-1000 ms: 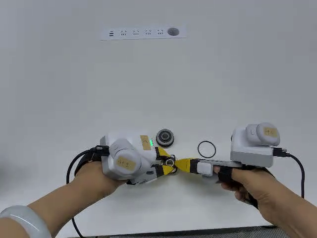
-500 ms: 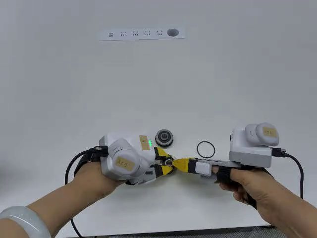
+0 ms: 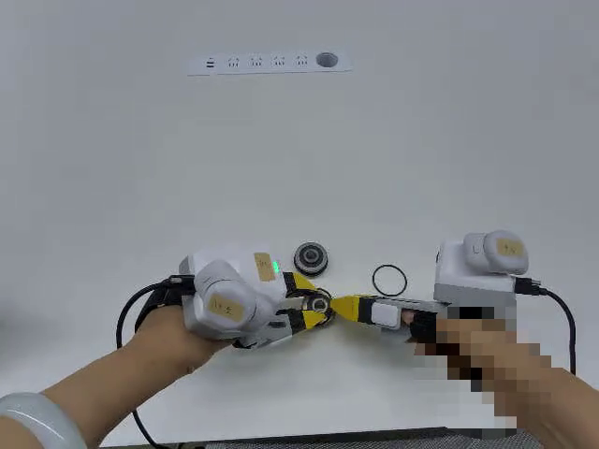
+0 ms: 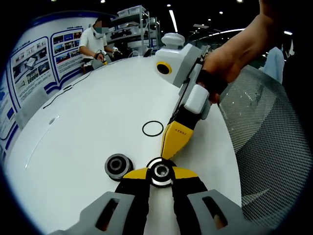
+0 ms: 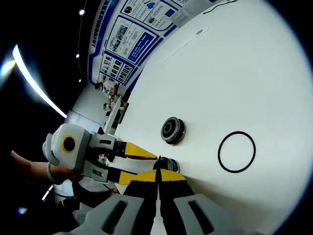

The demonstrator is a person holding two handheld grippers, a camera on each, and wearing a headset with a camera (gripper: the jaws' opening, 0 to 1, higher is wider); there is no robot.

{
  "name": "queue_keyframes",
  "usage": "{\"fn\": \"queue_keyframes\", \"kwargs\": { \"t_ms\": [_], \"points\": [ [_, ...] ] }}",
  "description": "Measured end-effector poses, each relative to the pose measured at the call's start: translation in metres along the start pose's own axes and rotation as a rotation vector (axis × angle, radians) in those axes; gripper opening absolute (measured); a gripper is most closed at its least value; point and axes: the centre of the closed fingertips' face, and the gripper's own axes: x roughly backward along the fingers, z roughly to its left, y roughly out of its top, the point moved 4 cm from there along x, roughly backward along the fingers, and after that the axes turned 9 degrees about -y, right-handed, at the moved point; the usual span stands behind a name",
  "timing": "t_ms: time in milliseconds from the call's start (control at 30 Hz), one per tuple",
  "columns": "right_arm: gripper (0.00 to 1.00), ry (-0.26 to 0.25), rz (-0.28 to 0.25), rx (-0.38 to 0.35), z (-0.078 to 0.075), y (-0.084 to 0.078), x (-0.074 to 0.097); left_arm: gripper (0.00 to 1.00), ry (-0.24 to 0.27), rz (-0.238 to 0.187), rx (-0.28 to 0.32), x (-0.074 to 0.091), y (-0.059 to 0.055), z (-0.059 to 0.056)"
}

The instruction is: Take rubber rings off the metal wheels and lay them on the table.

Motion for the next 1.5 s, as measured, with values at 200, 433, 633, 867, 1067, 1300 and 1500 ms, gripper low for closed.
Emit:
{"fn": "queue_keyframes", "kwargs": {
  "t_ms": [200, 433, 633, 867, 1067, 1300, 1500],
  "points": [
    [0.02, 0.002, 0.0, 0.001, 0.001, 0.0, 0.0, 0.24, 0.011, 0.008, 0.006, 0.003, -0.005, 0.001],
    [0.02, 0.017, -0.004, 0.001, 0.005, 0.001, 0.001, 0.34, 0.029, 0.001, 0.015, 0.007, -0.007, 0.002],
    [0.02, 0.028, -0.007, 0.005, 0.01, 0.001, 0.002, 0.42, 0.047, -0.01, 0.026, 0.011, -0.01, 0.005],
    [0.02, 0.044, -0.013, 0.004, 0.016, 0.002, 0.004, 0.49, 0.074, -0.012, 0.047, 0.015, -0.015, 0.008],
    [0.02, 0.062, -0.027, 0.001, 0.022, 0.004, 0.009, 0.52, 0.092, -0.012, 0.066, 0.02, -0.021, 0.01],
    [0.02, 0.071, -0.065, -0.007, 0.026, 0.01, 0.022, 0.57, 0.126, -0.017, 0.1, 0.026, -0.029, 0.014],
    [0.02, 0.053, -0.095, -0.022, 0.018, 0.015, 0.033, 0.6, 0.157, -0.021, 0.131, 0.031, -0.034, 0.018]
  ]
}}
